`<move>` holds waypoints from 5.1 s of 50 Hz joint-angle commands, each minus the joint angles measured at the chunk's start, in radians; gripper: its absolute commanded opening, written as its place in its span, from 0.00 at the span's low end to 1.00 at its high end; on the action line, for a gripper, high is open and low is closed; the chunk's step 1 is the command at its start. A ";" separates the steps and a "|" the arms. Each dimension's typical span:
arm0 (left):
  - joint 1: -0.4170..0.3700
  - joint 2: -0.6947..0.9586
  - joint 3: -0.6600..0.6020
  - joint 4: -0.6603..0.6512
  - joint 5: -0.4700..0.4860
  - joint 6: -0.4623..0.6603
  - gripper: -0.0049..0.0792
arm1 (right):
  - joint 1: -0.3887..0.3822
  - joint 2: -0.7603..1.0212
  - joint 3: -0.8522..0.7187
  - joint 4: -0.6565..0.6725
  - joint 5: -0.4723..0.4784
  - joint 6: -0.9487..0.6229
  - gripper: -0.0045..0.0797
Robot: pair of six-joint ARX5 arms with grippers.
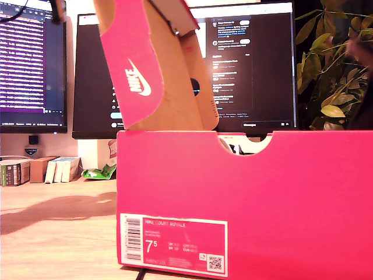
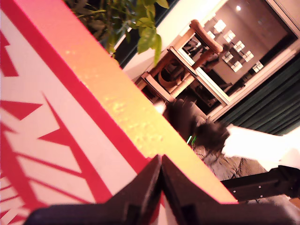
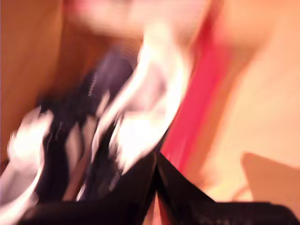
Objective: Close the red shoebox by pushing the lid with your left arm and holding the box in place with your right arm
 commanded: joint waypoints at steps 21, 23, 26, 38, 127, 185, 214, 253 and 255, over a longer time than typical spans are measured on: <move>-0.182 0.070 -0.117 0.034 -0.059 -0.080 0.04 | -0.097 -0.067 0.129 -0.161 0.032 -0.100 0.04; -0.200 0.070 -0.117 0.047 -0.071 -0.096 0.04 | -0.098 -0.072 0.129 -0.165 0.033 -0.101 0.04; -0.223 0.070 -0.117 0.064 -0.088 -0.097 0.04 | -0.101 -0.082 0.130 -0.171 0.034 -0.103 0.04; -0.237 0.070 -0.117 0.069 -0.098 -0.097 0.04 | -0.114 -0.138 0.143 -0.229 0.025 -0.103 0.04; 0.009 -0.036 -0.117 -0.129 -0.483 0.573 0.04 | 0.247 -0.150 0.138 -0.125 0.291 -0.199 0.04; 0.379 -0.451 -0.488 0.074 -0.742 0.413 0.04 | -0.030 -0.581 -0.148 -0.060 0.340 -0.103 0.04; 0.172 -0.614 -0.643 0.125 -0.965 0.306 0.04 | -0.028 -0.702 -0.198 -0.135 0.348 -0.009 0.04; 0.148 -1.064 -0.827 0.031 -0.988 0.243 0.04 | 0.044 -0.973 -0.346 -0.018 0.353 -0.056 0.04; 0.144 -1.080 -0.843 0.029 -0.998 0.246 0.04 | 0.048 -0.973 -0.348 -0.015 0.335 -0.080 0.04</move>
